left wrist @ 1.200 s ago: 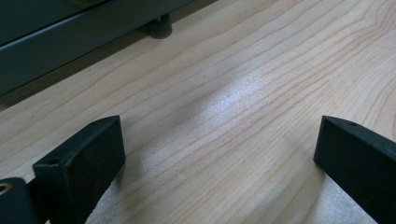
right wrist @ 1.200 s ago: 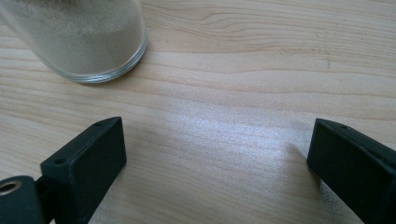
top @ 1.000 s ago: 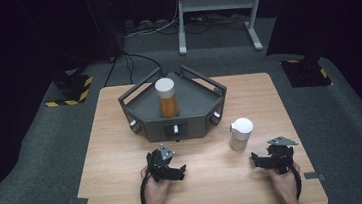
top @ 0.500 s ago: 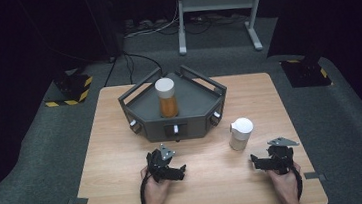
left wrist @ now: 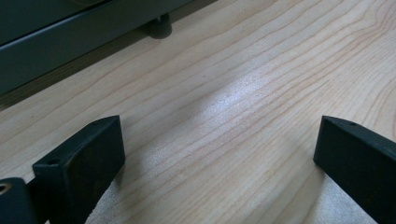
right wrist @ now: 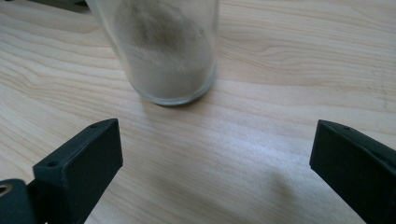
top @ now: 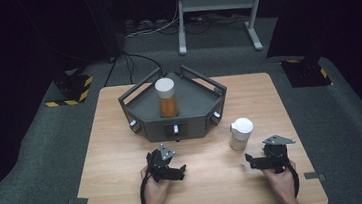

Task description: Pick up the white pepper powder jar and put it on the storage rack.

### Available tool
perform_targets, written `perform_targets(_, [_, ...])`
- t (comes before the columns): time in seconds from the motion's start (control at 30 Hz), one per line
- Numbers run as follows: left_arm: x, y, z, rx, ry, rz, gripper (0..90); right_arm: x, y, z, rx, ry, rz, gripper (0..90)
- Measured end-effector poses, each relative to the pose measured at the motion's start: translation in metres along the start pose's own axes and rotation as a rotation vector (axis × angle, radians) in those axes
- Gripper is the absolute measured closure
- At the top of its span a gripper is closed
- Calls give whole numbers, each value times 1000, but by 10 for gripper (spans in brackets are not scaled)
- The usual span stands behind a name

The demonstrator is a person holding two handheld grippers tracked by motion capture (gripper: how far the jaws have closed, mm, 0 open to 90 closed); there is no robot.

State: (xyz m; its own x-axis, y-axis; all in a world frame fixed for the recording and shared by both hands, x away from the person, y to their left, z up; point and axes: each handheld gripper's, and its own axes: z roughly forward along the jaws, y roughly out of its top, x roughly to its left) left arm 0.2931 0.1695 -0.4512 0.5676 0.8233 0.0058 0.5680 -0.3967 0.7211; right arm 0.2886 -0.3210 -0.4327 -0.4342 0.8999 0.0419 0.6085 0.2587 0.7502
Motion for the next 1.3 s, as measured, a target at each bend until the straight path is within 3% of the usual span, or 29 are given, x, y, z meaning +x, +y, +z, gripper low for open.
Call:
perform_targets(0.43, [0,0,0,0,0,0,19,2,13,11,-31,40,-1,41])
perform_targets(1.3, [1,0,0,-1,-2,-2,22,6,34,27,-90,46,-25,91])
